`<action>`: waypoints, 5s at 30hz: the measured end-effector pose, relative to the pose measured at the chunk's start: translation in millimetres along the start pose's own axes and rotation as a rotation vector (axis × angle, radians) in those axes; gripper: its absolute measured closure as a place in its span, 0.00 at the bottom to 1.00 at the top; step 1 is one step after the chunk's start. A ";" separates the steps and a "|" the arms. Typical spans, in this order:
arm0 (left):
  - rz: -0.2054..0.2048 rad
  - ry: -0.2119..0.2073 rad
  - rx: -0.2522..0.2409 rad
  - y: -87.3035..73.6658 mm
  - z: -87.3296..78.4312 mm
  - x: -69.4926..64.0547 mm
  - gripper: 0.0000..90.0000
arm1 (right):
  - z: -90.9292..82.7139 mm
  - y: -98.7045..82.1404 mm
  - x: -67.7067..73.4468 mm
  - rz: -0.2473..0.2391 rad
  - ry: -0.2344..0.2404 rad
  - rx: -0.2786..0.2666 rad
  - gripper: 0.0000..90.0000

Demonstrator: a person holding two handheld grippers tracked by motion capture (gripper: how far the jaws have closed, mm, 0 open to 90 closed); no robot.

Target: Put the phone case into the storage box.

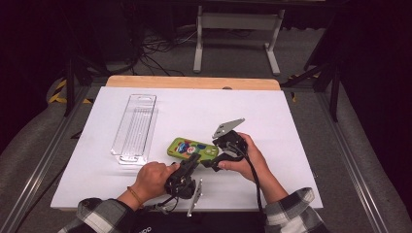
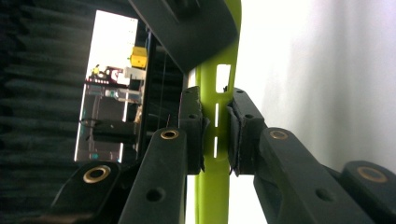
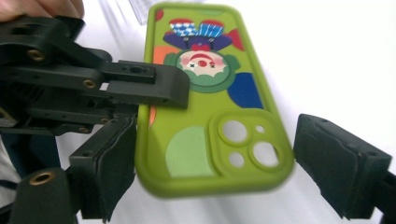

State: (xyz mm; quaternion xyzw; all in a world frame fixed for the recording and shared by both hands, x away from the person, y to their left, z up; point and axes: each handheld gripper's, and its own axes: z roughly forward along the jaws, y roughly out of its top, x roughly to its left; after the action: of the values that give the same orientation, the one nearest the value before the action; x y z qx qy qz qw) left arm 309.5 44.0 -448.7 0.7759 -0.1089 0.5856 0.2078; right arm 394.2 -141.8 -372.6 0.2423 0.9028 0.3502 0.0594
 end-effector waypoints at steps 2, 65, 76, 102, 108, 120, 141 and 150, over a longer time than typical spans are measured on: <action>-0.015 0.009 -0.008 -2.7 -0.8 4.4 0.87 | -5.6 -0.4 0.2 -0.001 -0.014 -0.031 0.17; -0.669 -0.074 -0.145 -68.3 -19.4 84.3 0.87 | -28.3 -100.2 14.9 -0.152 -0.477 -0.346 0.08; -0.774 -0.079 -0.167 -85.4 -22.5 96.5 0.87 | -29.3 -104.5 9.8 -0.138 -0.486 -0.365 0.08; -0.996 -0.050 -0.208 -135.0 -38.3 122.9 0.87 | -29.3 -105.1 8.7 -0.137 -0.488 -0.376 0.08; -1.051 -0.060 -0.218 -149.2 -39.0 127.6 0.87 | -29.0 -106.1 7.6 -0.133 -0.486 -0.375 0.08; -1.110 -0.103 -0.238 -177.2 -29.8 134.9 0.87 | -26.7 -106.5 4.9 -0.121 -0.472 -0.368 0.08; -1.165 -0.275 -0.217 -232.0 46.5 144.4 0.87 | -23.4 -113.5 0.7 -0.102 -0.471 -0.326 0.08; -1.187 -0.335 -0.207 -249.5 70.6 137.6 0.87 | -20.4 -114.0 -1.4 -0.104 -0.465 -0.306 0.08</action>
State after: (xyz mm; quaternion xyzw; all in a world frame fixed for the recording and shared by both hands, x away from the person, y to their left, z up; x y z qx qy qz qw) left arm 513.3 244.5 -382.1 0.7615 0.2535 0.2270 0.5517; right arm 344.6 -227.5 -432.8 0.2578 0.8129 0.4138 0.3187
